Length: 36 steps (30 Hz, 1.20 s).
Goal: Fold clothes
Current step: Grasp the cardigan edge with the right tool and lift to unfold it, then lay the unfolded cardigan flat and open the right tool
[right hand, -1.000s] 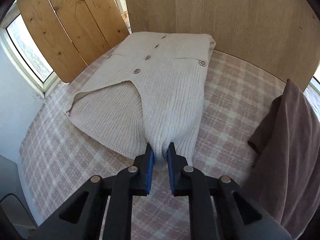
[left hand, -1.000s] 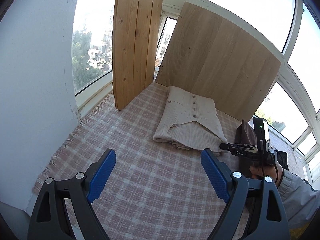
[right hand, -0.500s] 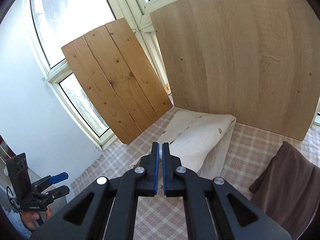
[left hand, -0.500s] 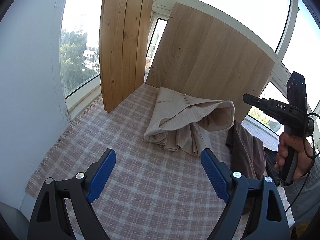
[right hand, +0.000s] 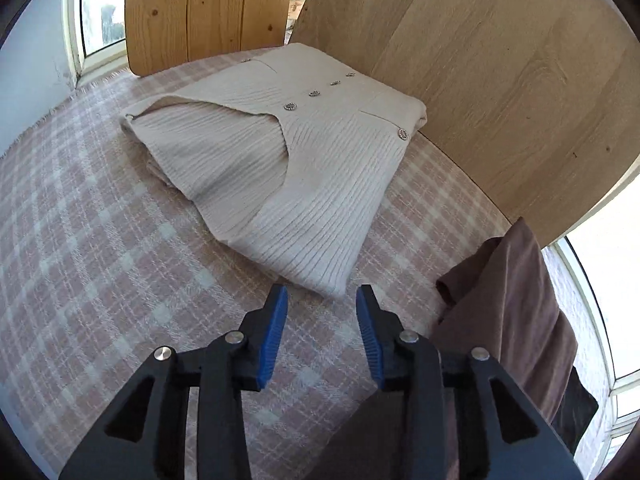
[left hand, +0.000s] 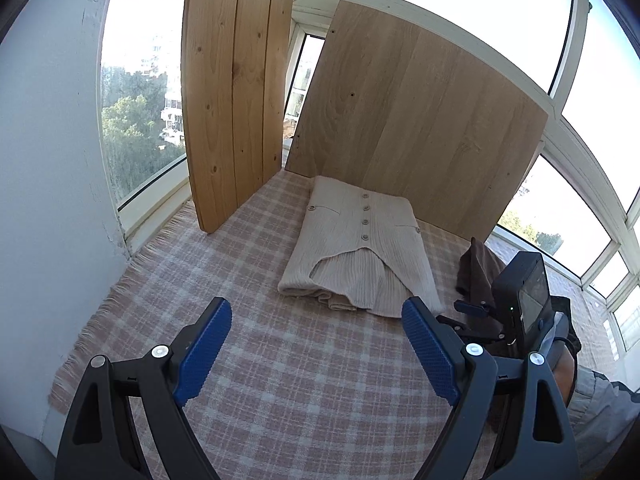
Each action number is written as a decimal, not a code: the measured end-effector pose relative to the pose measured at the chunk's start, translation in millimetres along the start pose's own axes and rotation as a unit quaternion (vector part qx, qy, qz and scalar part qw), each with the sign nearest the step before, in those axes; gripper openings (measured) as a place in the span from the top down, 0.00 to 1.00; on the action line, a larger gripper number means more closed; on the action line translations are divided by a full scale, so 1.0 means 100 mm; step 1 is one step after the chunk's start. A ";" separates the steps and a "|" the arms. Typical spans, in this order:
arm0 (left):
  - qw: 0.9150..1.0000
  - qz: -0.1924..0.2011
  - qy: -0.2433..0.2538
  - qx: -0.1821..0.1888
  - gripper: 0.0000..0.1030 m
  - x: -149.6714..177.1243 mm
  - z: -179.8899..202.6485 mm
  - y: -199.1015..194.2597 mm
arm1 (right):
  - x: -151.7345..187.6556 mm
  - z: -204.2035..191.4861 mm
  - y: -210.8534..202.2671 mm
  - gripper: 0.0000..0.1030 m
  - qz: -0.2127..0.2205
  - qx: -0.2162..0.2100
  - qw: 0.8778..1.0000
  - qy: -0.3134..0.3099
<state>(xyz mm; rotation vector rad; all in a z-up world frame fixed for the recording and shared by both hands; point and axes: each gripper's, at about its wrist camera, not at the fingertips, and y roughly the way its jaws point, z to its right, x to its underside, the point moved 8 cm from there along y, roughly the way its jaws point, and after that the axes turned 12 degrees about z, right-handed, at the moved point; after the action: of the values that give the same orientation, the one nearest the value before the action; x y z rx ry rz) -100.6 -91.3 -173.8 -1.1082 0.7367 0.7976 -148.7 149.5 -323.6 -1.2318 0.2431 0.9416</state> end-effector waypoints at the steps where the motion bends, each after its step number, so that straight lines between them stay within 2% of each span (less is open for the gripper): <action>1: 1.000 0.004 -0.001 -0.003 0.16 -0.01 -0.02 -0.02 | 0.03 -0.03 0.02 0.66 0.002 0.020 0.999 -0.032; 2: 1.000 0.005 -0.002 -0.006 0.16 -0.01 -0.06 -0.04 | 0.03 -0.09 -0.01 0.65 0.019 0.042 0.996 -0.079; 4: 1.000 0.000 -0.008 -0.010 0.16 0.03 -0.13 -0.06 | 0.01 -0.21 -0.04 0.58 0.048 0.081 0.982 -0.164; 7: 1.000 -0.012 -0.016 -0.018 0.16 0.13 -0.23 -0.04 | -0.08 -0.29 0.11 0.55 0.050 0.089 0.976 -0.191; 9: 0.999 -0.018 -0.021 -0.022 0.16 0.17 -0.27 -0.04 | -0.19 -0.27 0.24 0.55 0.040 0.061 0.986 -0.151; 11: 0.999 -0.018 -0.021 -0.023 0.16 0.17 -0.28 -0.04 | -0.30 -0.15 0.32 0.57 0.037 0.020 0.995 -0.086; 12: 0.999 -0.018 -0.022 -0.024 0.16 0.17 -0.28 -0.04 | -0.36 -0.09 0.36 0.73 0.035 0.000 0.998 -0.053; 13: 0.999 -0.018 -0.022 -0.024 0.16 0.17 -0.29 -0.04 | -0.40 0.00 0.40 0.85 0.032 -0.005 0.999 -0.029; 14: 0.999 -0.018 -0.023 -0.025 0.16 0.17 -0.29 -0.04 | -0.44 0.09 0.43 0.88 0.029 -0.010 1.000 -0.004; 16: 0.999 -0.017 -0.024 -0.026 0.16 0.17 -0.30 -0.04 | -0.51 0.27 0.45 0.91 0.036 -0.035 0.997 0.064; 18: 0.999 -0.017 -0.026 -0.025 0.16 0.17 -0.30 -0.03 | -0.57 0.44 0.38 0.92 0.050 -0.053 0.989 0.131; 21: 0.999 -0.017 -0.023 -0.019 0.16 0.13 -0.25 0.01 | -0.70 0.67 0.09 0.92 0.091 -0.077 0.971 0.206; 24: 1.000 -0.015 -0.018 -0.011 0.16 0.09 -0.20 0.04 | -0.87 0.81 -0.39 0.92 0.142 -0.097 0.954 0.245; 32: 1.000 -0.004 -0.012 0.010 0.16 -0.08 -0.06 0.06 | -1.09 0.93 -2.05 0.92 0.257 -0.135 0.914 0.282; 36: 1.000 0.003 -0.005 0.024 0.16 -0.18 0.04 0.04 | -1.17 1.04 -2.88 0.97 0.302 -0.129 0.905 0.272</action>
<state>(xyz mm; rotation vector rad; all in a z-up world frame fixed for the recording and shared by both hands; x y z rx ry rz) -113.1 -90.2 -159.7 -1.0581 0.7482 0.7867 -45.9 177.7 -13.2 -1.6998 1.0179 1.1578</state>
